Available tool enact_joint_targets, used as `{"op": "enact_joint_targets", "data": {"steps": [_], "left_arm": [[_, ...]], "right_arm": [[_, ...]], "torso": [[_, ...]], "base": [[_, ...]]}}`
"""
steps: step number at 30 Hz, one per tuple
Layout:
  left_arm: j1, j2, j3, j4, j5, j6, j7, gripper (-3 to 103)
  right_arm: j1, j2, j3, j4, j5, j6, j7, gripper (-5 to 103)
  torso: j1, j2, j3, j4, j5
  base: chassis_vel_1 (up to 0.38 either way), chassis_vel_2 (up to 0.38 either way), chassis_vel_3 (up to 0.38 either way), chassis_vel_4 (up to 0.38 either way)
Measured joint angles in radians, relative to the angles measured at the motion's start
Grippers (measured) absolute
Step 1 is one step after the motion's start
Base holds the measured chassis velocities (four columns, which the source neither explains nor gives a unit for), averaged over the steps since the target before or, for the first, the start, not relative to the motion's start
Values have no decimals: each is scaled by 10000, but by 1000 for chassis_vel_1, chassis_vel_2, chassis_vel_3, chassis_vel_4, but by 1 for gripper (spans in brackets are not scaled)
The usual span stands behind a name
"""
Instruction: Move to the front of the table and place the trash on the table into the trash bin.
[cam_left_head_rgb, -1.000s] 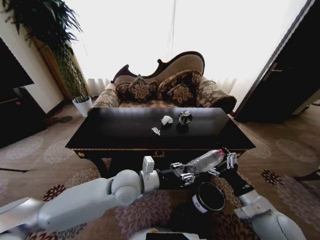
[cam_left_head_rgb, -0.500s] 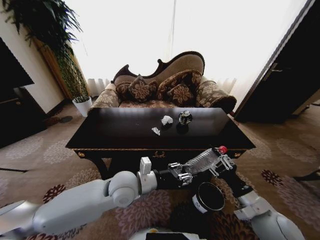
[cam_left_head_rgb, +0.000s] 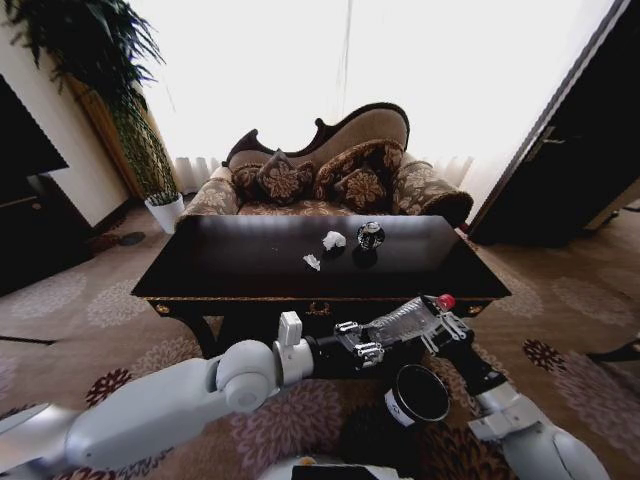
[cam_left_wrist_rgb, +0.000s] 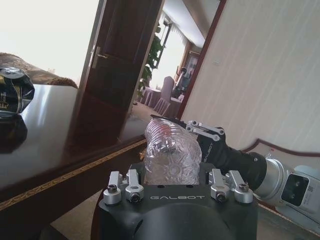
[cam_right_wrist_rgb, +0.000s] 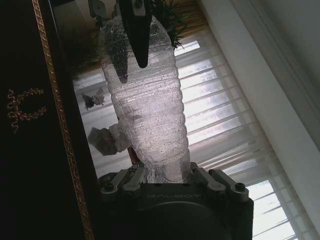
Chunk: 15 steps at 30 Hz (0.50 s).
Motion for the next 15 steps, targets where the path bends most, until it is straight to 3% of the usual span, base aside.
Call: {"op": "enact_joint_targets", "data": {"steps": [3,5,9,15], "left_arm": [[-132,-1,-358,-55,-119,-30,0,72],[-197,13,-438,-94,-138,-59,-12,72],[-315,102,-710,-368,-4,-74,-3,93],[279,418,-1430,-494,469,-225,0,100]], "right_arm": [[-7,23,-5,-45,38,17,19,26],[-21,27,-7,-69,51,22,21,25],[-48,36,-19,-142,103,32,21,25],[-79,58,-58,-249,313,22,12,25]], "torso": [[0,0,0,0,0],[-1,0,0,-1,0],[0,1,0,-1,1],[0,0,-1,-1,0]], "base": [[0,0,0,0],[0,0,0,0],[0,0,0,0],[0,0,0,0]]}}
